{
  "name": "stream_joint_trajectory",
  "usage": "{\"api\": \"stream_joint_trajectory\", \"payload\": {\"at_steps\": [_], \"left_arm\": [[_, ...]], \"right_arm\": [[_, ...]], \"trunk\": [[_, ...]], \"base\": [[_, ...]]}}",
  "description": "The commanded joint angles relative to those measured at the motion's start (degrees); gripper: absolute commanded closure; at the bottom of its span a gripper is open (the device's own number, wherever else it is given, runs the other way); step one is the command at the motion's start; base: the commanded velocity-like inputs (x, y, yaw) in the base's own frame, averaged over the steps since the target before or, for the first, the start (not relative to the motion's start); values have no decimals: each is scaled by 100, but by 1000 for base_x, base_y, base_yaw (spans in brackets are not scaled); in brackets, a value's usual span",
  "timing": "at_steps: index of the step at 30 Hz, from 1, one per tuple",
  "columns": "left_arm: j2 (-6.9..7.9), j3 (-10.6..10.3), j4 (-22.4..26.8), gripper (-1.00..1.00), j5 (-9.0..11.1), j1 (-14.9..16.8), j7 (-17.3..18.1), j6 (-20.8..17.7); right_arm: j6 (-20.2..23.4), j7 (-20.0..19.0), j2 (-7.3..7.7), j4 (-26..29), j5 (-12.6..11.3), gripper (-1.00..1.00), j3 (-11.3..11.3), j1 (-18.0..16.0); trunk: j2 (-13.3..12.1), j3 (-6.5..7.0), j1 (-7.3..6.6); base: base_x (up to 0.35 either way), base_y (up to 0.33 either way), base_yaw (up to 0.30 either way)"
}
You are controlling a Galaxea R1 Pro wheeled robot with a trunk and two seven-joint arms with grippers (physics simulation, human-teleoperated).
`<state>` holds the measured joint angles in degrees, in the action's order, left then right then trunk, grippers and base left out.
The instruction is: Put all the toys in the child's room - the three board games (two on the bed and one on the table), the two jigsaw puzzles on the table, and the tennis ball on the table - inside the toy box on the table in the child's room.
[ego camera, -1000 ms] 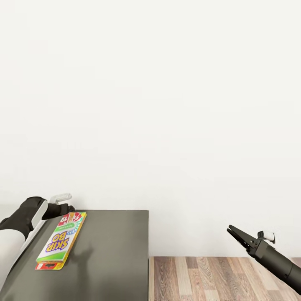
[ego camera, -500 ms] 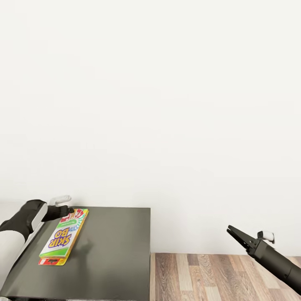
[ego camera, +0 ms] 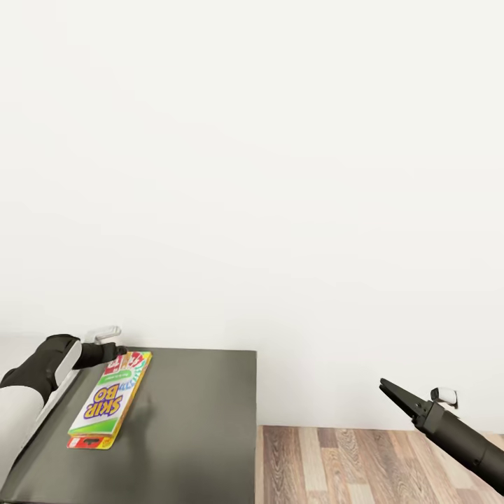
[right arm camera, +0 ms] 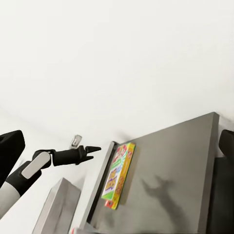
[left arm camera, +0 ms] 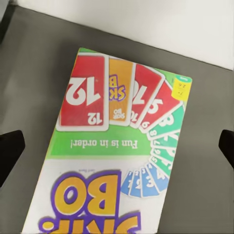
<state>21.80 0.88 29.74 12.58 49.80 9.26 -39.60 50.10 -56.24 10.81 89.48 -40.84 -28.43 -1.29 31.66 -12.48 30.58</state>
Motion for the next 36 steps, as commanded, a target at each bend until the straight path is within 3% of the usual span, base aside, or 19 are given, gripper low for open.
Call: {"api": "stream_joint_trajectory", "payload": {"at_steps": [1, 18, 30, 36], "left_arm": [[0, 9, 5, -100, 8, 4, 13, -29], [27, 3, -51, -100, 13, 4, 104, -5], [195, 23, -457, -100, -10, 4, 536, 220], [318, 18, -467, -100, -16, 4, 1132, 271]], "right_arm": [[27, -10, 0, 3, -8, -100, -4, -4], [16, 2, 4, 13, -3, -100, -2, -4], [42, 8, 12, 17, -3, -100, -2, -4], [44, 8, 18, 17, -3, -100, 1, -3]], "trunk": [[9, -10, 3], [9, -40, 3], [9, -140, 3], [9, -192, 3]], "base": [[101, 46, 1], [17, 8, 8], [0, 0, 66], [0, 0, 70]]}}
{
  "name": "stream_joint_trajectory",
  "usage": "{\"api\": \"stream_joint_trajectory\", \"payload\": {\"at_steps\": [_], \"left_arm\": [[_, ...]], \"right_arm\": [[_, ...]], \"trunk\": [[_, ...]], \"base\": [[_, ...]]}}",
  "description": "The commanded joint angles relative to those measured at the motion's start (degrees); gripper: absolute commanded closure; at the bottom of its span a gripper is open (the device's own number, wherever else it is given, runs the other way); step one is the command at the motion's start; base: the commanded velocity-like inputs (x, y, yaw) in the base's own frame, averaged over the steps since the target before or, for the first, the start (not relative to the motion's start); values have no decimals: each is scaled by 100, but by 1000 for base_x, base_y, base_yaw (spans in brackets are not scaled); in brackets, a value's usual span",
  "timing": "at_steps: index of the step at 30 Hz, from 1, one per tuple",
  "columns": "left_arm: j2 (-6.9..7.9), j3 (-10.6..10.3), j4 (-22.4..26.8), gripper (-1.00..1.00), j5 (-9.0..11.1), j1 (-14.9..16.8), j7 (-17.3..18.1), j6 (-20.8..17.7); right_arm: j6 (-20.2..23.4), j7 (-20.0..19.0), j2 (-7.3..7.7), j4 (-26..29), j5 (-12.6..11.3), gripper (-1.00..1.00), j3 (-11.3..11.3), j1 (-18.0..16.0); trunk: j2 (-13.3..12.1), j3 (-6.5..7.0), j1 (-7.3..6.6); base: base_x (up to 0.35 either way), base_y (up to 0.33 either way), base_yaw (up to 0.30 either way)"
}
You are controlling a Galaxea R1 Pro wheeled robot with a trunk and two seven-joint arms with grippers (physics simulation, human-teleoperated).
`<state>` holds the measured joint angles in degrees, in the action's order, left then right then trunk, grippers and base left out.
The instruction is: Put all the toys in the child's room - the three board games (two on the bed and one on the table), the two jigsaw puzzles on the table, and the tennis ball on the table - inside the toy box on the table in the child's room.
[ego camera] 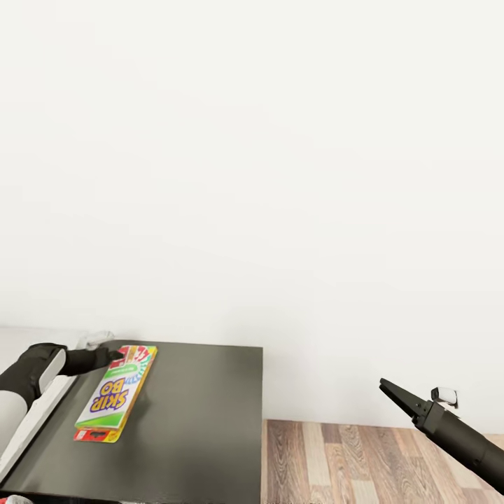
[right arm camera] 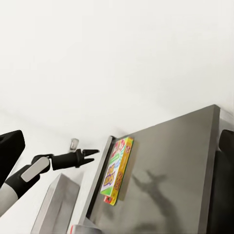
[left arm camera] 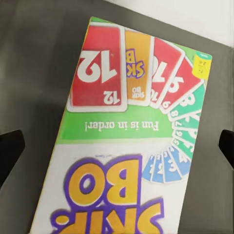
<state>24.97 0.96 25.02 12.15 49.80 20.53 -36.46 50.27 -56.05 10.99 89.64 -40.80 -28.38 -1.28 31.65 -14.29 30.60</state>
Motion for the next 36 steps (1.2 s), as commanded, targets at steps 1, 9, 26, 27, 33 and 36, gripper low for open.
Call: {"api": "stream_joint_trajectory", "payload": {"at_steps": [1, 9, 26, 27, 33, 36], "left_arm": [[50, 10, 4, -100, 26, 4, 162, -3], [145, -6, -5, -100, 24, 4, 518, 101], [147, -18, -144, -100, 19, 4, 662, 367], [146, -18, -148, -100, 18, 4, 662, 367], [136, -10, -162, -100, 16, 4, 663, 367], [122, -4, -163, -100, 16, 4, 663, 367]], "right_arm": [[27, -11, 2, 1, -7, -100, -4, -4], [28, -17, 2, 1, -7, -100, -2, -5], [35, -28, 8, 1, -7, -100, -4, -5], [35, -28, 9, 1, -7, -100, -4, -5], [35, -28, 12, 1, -7, -100, -5, -4], [35, -28, 12, 1, -7, -100, -4, -4]], "trunk": [[9, -18, 2], [9, -88, 2], [9, -235, 2], [9, -244, 2], [9, -296, 2], [9, -322, 2]], "base": [[0, 0, 70], [0, 0, 70], [0, 0, 70], [0, 0, 70], [0, 0, 70], [0, 0, 70]]}}
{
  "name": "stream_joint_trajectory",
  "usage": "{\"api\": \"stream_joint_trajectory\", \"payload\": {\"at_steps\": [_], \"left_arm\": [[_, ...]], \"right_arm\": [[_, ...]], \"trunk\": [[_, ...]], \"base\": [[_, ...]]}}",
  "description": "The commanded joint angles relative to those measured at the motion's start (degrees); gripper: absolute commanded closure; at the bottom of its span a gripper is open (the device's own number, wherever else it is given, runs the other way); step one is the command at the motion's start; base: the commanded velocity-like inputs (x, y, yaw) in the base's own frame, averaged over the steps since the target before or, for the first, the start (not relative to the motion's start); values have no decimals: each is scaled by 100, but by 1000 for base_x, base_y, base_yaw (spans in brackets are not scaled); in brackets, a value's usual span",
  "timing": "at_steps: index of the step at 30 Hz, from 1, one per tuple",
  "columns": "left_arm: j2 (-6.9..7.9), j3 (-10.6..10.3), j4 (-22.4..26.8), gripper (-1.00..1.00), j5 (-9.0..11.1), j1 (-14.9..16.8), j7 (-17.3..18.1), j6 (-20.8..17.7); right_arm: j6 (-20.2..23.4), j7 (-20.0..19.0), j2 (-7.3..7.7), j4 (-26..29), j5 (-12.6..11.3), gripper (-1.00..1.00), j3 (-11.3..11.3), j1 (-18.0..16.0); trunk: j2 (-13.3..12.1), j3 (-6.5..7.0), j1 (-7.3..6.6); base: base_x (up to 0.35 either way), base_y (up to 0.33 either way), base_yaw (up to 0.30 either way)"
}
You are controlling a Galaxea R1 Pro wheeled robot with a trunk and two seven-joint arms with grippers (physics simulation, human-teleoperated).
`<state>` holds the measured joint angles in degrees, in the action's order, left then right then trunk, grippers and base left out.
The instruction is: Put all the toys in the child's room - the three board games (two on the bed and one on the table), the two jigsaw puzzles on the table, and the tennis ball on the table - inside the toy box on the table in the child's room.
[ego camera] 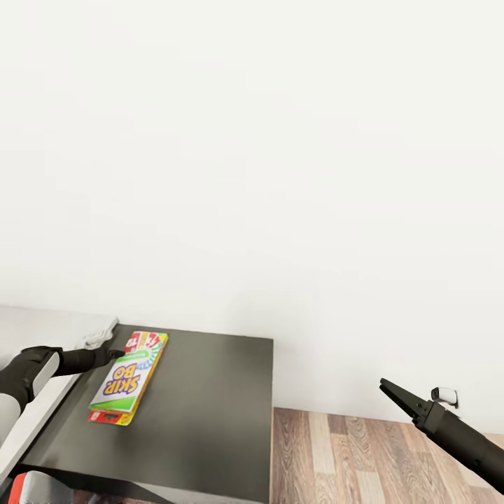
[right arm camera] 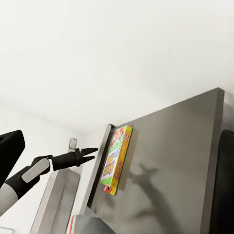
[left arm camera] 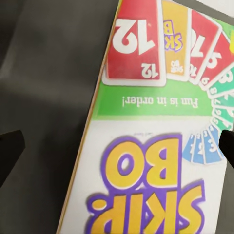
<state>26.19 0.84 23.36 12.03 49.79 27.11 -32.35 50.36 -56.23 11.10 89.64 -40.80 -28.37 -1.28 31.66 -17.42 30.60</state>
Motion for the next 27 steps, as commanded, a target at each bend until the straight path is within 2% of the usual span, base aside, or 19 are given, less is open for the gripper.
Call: {"api": "stream_joint_trajectory", "payload": {"at_steps": [1, 12, 27], "left_arm": [[-5, 8, 3, -100, 28, 4, 5, -43], [-32, 28, 29, -100, 49, 4, 12, -43], [-76, 32, 91, -100, 54, 4, 245, -43]], "right_arm": [[27, -10, 2, 1, -7, -100, -6, -4], [19, -23, 1, 1, -7, -100, -5, -4], [-8, -61, -23, -6, -10, -100, -2, -4]], "trunk": [[9, -18, 2], [9, -106, 2], [9, -117, 2]], "base": [[0, 0, 70], [0, 0, 63], [0, 0, 5]]}}
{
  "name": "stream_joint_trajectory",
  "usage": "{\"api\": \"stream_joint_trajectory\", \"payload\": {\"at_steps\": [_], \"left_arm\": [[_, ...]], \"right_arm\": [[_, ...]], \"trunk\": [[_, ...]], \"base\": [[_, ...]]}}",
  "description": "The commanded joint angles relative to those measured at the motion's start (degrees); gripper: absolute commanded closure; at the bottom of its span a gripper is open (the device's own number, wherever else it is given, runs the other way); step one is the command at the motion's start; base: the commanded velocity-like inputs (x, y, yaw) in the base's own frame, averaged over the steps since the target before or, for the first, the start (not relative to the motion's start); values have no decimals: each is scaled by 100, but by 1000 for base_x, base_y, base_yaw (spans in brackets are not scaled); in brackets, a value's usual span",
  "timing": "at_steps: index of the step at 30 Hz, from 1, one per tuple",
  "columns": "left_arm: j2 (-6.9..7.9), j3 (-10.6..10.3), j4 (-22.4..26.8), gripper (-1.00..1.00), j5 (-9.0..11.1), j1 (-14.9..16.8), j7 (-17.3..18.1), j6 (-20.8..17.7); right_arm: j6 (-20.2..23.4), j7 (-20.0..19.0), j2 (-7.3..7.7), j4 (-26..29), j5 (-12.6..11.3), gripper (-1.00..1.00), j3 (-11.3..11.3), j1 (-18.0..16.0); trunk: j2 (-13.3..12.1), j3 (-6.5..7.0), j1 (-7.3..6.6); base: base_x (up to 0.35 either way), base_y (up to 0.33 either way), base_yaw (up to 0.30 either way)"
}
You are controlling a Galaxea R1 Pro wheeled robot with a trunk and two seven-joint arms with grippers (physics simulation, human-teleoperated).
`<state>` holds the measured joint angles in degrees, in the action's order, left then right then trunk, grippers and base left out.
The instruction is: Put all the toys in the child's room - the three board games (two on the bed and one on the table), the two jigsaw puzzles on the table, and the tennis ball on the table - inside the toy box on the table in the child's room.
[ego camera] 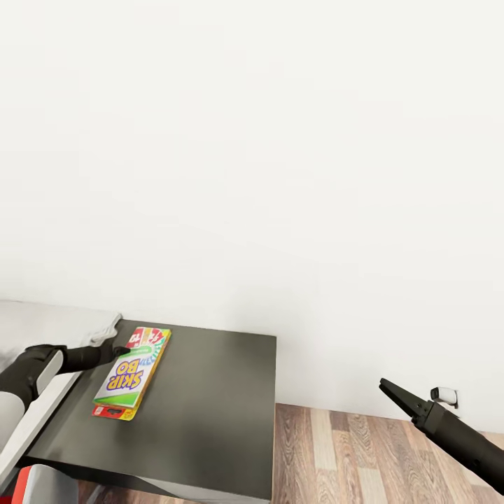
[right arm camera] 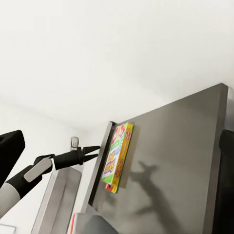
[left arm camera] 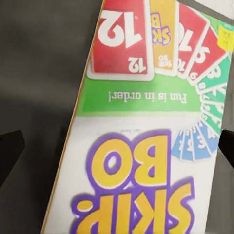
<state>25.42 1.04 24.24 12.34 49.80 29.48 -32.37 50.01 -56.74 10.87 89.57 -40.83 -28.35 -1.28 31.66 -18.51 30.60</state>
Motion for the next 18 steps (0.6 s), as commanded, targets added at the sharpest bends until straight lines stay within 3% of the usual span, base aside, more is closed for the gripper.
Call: {"api": "stream_joint_trajectory", "payload": {"at_steps": [1, 18], "left_arm": [[0, 11, 12, -100, 23, 3, 13, -41], [-1, 13, 89, -100, 16, 3, 47, -48]], "right_arm": [[27, -9, -1, 0, -8, -100, -4, -4], [27, -20, 1, 23, -6, -100, -4, -4]], "trunk": [[8, -8, 2], [8, -13, 2]], "base": [[0, 0, 0], [0, 0, 0]]}}
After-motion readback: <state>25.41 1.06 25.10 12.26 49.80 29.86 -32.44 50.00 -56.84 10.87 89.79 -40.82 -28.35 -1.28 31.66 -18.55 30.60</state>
